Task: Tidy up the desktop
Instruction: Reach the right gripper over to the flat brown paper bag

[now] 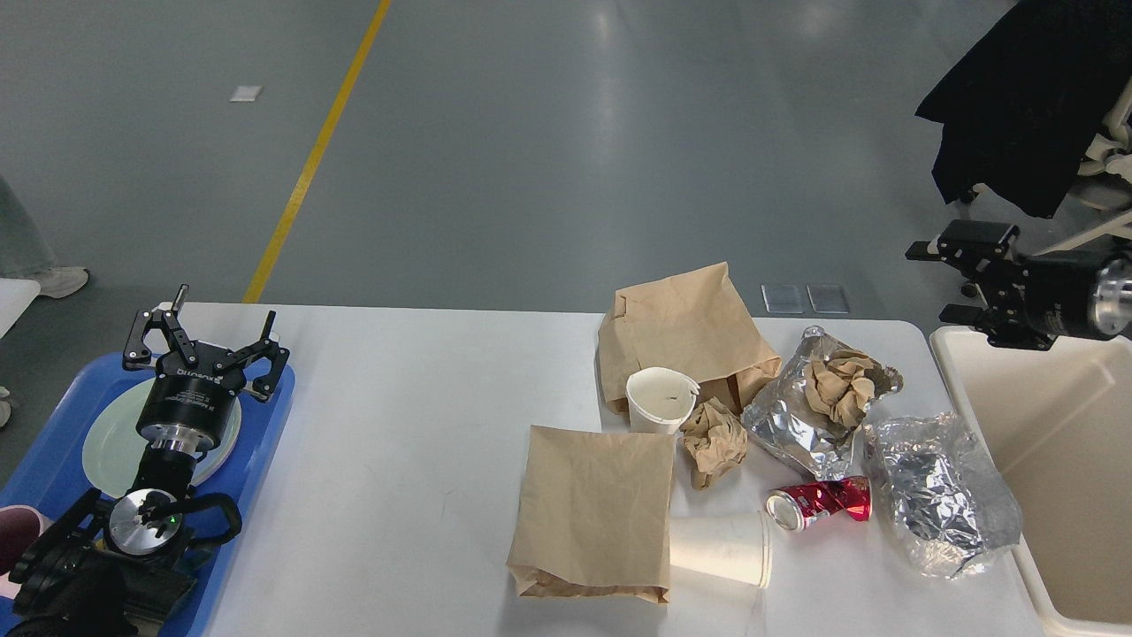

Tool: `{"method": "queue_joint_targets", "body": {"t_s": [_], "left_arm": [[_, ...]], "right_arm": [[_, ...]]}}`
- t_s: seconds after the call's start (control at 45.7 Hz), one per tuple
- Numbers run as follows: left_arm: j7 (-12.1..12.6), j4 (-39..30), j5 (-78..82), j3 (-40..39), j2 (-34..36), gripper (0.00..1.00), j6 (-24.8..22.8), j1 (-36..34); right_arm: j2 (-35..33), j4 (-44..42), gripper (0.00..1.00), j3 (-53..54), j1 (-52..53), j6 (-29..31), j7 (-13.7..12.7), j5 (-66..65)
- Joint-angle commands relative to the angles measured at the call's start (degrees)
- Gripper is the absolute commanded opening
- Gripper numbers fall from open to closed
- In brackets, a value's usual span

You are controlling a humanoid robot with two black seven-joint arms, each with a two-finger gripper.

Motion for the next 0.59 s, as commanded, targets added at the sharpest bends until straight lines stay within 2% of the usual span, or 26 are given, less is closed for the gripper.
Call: {"method": "queue_joint_targets", "body": {"t_s": [0.0,0.197,0.241,0.307,0.416,0.46,0.504,0.569], "left_arm": [[0.0,0.0,0.0,0.0,0.0,0.96,0.0,0.0],[0.0,0.0,0.0,0.0,0.0,0.96,0.0,0.0],[0.0,0.0,0.0,-0.1,0.0,0.96,0.0,0.0],[0.0,0.0,0.0,0.0,0.0,0.96,0.0,0.0],[0.0,0.0,0.0,0.0,0.0,0.96,0.0,0.0],[0.0,0.0,0.0,-0.1,0.0,0.96,0.0,0.0],[0.0,0.0,0.0,-0.1,0.0,0.96,0.1,0.0],[0.0,0.0,0.0,0.0,0.0,0.96,0.1,0.0]], "right_arm": [[8.3,3.6,1.0,-19.9,12.0,1.6,-0.1,0.0],[14.4,17.8,1.0,-27.3,29.4,11.2,-0.9,-1.1],[16.4,22.2,1.0,-28.3,33.7,11.9,-2.0,-1.1],[19.9,28.4,1.0,-29.9,39.4,12.1,-6.0,-1.1],[25.0,38.0,1.0,-30.4,47.0,11.8,-16.1,-0.6],[25.7,41.6,1.0,-30.3,50.3,11.7,-19.1,-0.5],[25.8,45.1,0.99,-30.0,53.9,11.7,-20.9,-0.1],[26.0,49.1,0.99,-29.3,58.6,11.7,-21.7,0.2]]}}
